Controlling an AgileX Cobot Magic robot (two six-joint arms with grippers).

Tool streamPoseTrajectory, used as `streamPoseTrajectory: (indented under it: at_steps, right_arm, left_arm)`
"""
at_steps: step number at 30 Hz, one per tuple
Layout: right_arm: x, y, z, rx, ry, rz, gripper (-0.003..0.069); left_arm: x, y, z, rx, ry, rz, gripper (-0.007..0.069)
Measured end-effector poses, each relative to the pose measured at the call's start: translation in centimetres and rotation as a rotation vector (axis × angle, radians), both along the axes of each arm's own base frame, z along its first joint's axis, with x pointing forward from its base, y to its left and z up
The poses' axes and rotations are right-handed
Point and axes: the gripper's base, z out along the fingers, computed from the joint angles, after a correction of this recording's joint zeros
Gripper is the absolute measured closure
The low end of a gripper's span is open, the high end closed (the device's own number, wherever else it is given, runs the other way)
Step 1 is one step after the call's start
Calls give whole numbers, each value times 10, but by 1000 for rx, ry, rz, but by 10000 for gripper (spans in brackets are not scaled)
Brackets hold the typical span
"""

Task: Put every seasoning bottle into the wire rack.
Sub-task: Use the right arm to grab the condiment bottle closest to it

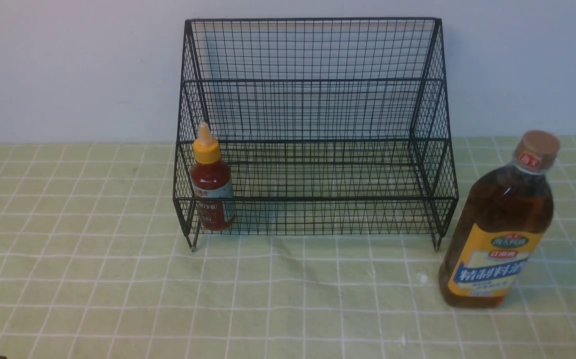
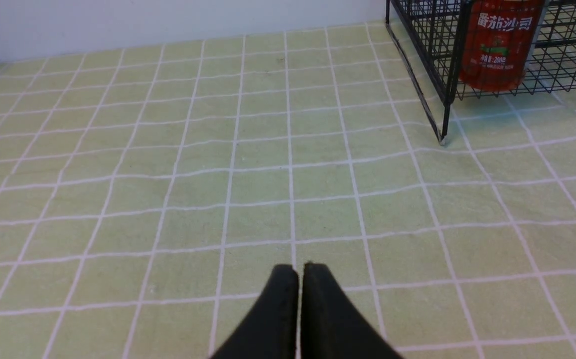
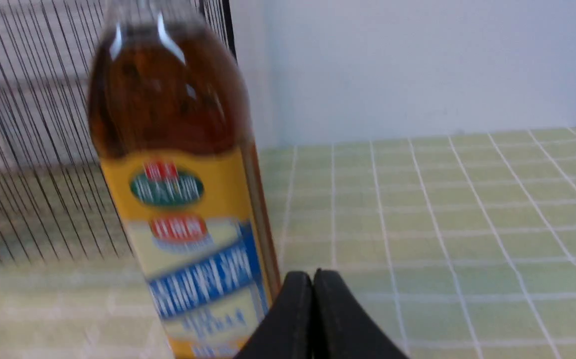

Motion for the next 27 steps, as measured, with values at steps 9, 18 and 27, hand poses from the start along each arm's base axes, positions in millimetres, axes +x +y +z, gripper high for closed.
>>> streamPoseTrajectory:
  at_steps: [9,18,27]
  right_arm:
    - [-3,-7,31,339,-342,-46,673]
    - [-13,-8,71,379,-492,-24,673]
    - [13,6,190,74,102,53,673]
  left_arm:
    - [0,0,0,0,0,0,631]
    - [0,0,0,-1,0,0,631]
    - [0,0,0,-2,0,1,631]
